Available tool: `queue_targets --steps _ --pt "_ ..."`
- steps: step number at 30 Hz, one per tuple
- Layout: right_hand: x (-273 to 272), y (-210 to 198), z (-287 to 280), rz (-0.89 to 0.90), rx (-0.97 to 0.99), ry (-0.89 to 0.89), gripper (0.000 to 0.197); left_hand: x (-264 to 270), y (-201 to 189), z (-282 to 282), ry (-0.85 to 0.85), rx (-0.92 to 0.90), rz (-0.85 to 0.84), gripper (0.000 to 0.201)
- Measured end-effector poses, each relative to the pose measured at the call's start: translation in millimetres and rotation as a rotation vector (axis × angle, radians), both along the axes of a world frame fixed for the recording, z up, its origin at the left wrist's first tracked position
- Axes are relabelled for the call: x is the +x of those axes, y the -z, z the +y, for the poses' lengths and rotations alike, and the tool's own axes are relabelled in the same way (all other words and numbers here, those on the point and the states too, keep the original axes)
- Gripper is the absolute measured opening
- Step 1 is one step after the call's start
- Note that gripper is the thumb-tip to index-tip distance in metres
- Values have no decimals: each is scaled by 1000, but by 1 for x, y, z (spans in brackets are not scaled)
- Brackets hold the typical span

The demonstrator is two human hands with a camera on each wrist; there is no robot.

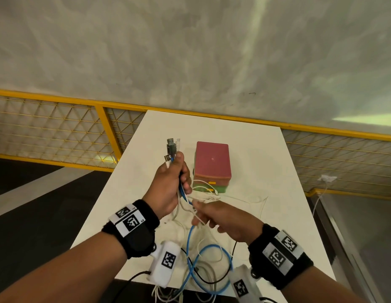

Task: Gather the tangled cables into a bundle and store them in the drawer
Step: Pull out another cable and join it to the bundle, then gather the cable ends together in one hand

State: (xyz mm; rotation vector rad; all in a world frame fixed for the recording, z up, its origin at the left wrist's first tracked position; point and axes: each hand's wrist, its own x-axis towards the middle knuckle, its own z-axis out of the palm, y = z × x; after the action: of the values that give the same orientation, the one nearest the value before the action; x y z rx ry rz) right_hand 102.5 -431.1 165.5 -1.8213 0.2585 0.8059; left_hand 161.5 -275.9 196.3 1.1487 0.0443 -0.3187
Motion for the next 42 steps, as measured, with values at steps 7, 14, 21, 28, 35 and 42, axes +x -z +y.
queue_targets --steps 7,14,21,28,35,42 --pt "4 9 -51 -448 -515 124 51 41 -11 63 -153 249 -112 37" --pt "13 8 -89 -570 -488 401 45 51 -23 144 -443 645 -97 26" --pt "16 -8 -26 -831 -419 -28 20 -6 -30 19 63 683 -495 11" --pt "10 -16 -28 -984 -326 -22 11 -15 -1 -16 352 808 -600 18" --pt "-6 -13 -38 -656 -44 554 14 -9 10 -10 167 878 -547 33" --pt "16 -23 -45 -79 807 927 28 -35 38 3 773 811 -440 19"
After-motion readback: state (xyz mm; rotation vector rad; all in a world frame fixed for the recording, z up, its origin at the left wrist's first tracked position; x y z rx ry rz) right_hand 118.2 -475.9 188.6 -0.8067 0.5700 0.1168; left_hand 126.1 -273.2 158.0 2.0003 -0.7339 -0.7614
